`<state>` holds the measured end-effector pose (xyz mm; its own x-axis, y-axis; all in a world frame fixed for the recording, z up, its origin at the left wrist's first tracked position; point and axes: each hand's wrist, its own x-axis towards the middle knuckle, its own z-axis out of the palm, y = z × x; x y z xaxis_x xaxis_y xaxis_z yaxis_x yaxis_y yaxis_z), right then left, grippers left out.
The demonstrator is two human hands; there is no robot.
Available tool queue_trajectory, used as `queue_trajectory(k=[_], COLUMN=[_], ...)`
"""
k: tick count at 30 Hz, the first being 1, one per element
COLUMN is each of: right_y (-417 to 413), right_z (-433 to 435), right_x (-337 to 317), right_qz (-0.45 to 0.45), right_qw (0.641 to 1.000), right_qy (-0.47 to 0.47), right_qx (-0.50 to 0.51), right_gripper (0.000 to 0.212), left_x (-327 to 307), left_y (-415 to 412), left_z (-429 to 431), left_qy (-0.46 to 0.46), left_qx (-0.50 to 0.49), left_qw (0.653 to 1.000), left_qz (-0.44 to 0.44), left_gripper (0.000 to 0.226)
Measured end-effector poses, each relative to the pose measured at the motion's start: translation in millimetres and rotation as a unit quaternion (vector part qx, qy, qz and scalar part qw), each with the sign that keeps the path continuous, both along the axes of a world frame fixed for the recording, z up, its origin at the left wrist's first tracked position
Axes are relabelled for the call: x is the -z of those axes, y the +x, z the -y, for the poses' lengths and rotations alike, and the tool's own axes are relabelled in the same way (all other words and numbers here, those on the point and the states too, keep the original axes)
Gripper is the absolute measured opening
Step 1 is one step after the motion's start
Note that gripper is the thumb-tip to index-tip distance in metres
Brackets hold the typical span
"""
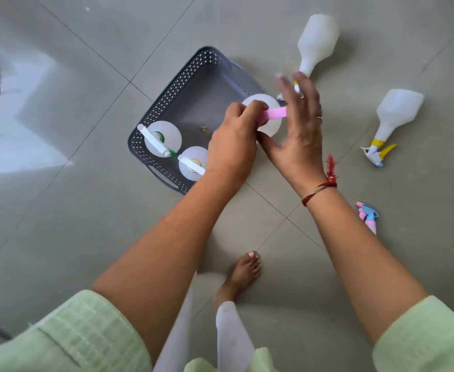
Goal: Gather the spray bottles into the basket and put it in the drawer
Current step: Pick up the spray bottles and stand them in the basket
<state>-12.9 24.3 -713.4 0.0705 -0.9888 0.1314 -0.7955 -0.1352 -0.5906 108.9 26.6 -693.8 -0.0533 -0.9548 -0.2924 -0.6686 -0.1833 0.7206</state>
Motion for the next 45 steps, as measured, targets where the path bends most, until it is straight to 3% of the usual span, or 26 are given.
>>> queue_trajectory(k=[3,10,15,20,30,35,37,43,45], right_y=[10.0,23.5,32.1,39.8,49.0,51.4,52.1,57.0,58.4], right_z=[1.1,5.4,6.7,-0.8,-6.1,-5.6,-4.8,2.8,4.0], right_x=[0.1,16.9,32.1,49.9,57.7,55.6,52.8,54.5,56.7], right_qz=[-0.035,-0.126,-0.085,-0.128,-0.111,-0.135,-0.134,-0.17,-0.175], right_qw=[0.998,0.984,0.984,0.968,0.959,0.944,0.94,0.939,0.94], right_qy=[0.041,0.126,0.151,0.203,0.258,0.292,0.307,0.284,0.278], right_qx=[-0.013,-0.008,-0.037,-0.079,-0.043,-0.067,-0.063,-0.092,-0.089], right_gripper=[0.048,0.033,0.031,0.024,0.025,0.033,0.038,0.03,0.03], left_x=[10.2,33.9,44.3,49.8,48.9,50.3,52.1,63.2,64.9], left_y=[14.2,42.2,62.3,76.1,70.8,72.1,76.4,92.0,96.9], left_z=[11.7,20.5,5.3,-13.5,-14.8,-18.5,-22.2,-21.2,-20.6], left_qy=[-0.002,0.011,0.01,0.037,0.056,0.122,0.149,0.105,0.079], left_qx=[0.073,0.159,0.103,0.01,0.069,0.092,0.144,0.363,0.415], left_qw=[0.997,0.981,0.987,0.992,0.987,0.967,0.952,0.9,0.876], left_qz=[0.019,0.112,0.119,0.122,0.131,0.203,0.224,0.218,0.234], left_gripper=[0.03,0.034,0.056,0.052,0.045,0.053,0.056,0.075,0.068])
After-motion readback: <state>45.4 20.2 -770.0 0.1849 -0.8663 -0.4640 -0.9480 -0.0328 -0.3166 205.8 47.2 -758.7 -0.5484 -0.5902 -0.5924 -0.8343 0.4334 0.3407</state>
